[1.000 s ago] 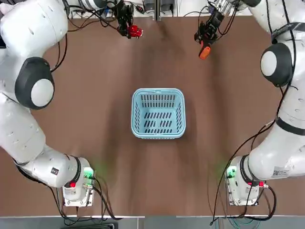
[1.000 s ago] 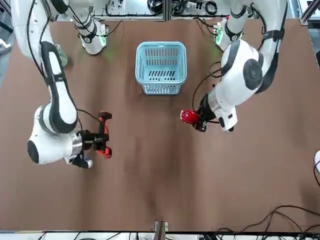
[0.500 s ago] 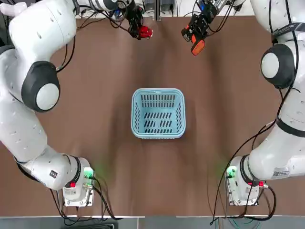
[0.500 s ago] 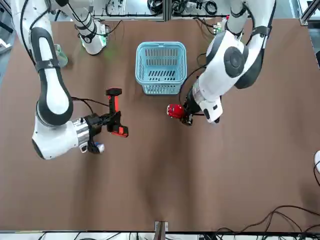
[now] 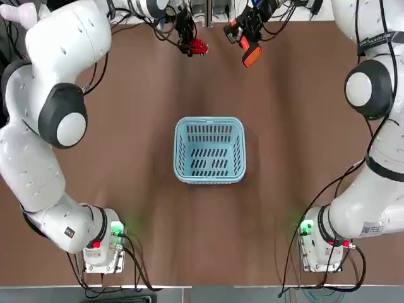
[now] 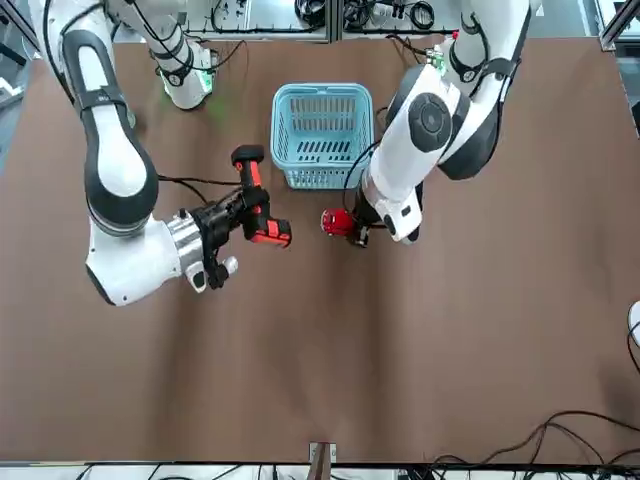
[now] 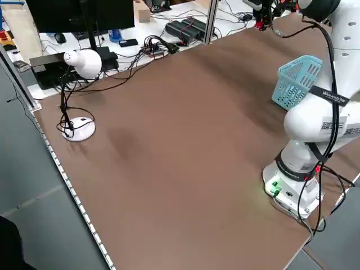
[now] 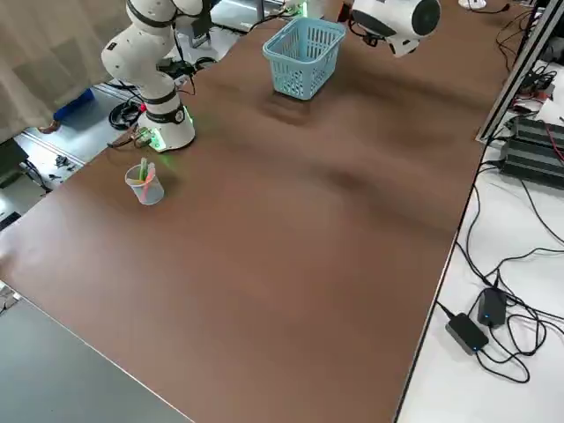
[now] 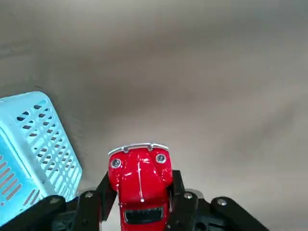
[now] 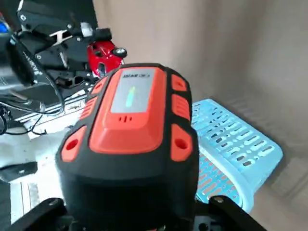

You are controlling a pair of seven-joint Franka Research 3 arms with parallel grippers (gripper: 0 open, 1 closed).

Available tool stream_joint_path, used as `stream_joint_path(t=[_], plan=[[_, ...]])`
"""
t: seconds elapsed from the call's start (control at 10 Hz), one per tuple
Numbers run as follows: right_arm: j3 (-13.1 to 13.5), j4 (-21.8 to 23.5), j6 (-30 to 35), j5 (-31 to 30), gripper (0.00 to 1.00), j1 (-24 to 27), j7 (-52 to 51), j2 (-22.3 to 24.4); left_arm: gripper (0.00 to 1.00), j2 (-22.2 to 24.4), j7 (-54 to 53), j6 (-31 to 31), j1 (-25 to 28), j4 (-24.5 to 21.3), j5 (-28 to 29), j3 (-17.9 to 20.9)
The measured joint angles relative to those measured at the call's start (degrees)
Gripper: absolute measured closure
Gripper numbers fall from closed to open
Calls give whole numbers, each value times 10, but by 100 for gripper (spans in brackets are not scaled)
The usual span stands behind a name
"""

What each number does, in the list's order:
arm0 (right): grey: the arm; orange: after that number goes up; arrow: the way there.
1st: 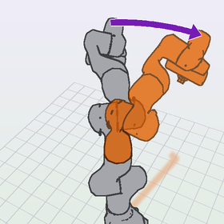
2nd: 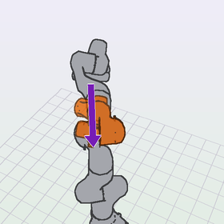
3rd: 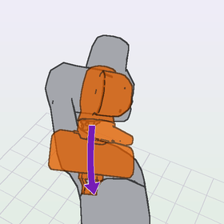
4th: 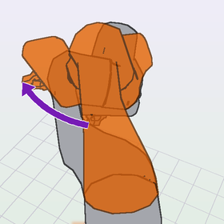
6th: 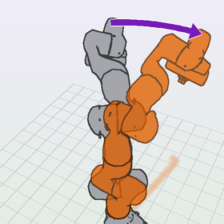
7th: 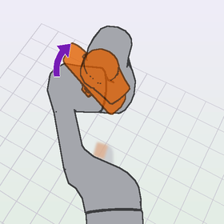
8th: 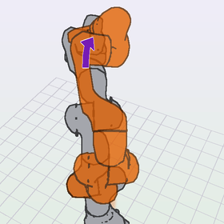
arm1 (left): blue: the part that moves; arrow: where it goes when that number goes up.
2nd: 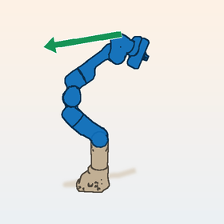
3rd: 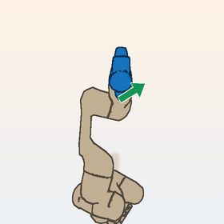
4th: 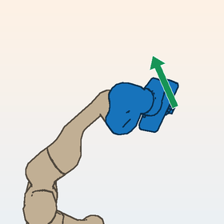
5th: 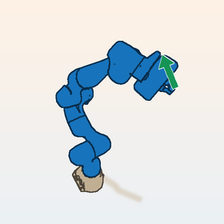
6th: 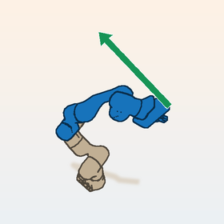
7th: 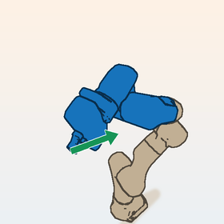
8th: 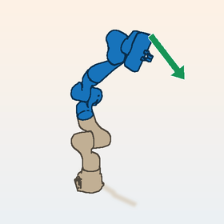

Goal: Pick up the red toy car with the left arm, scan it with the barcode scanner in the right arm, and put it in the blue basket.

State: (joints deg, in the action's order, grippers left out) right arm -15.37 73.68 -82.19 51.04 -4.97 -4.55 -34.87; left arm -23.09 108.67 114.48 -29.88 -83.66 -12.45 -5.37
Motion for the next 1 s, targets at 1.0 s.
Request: stream_joint_path(t=[1.0], plan=[[-2, 3, -20, 3, 70, -59, -14, -4, 50, -4, 14, -2, -8, 5, 2, 1]])
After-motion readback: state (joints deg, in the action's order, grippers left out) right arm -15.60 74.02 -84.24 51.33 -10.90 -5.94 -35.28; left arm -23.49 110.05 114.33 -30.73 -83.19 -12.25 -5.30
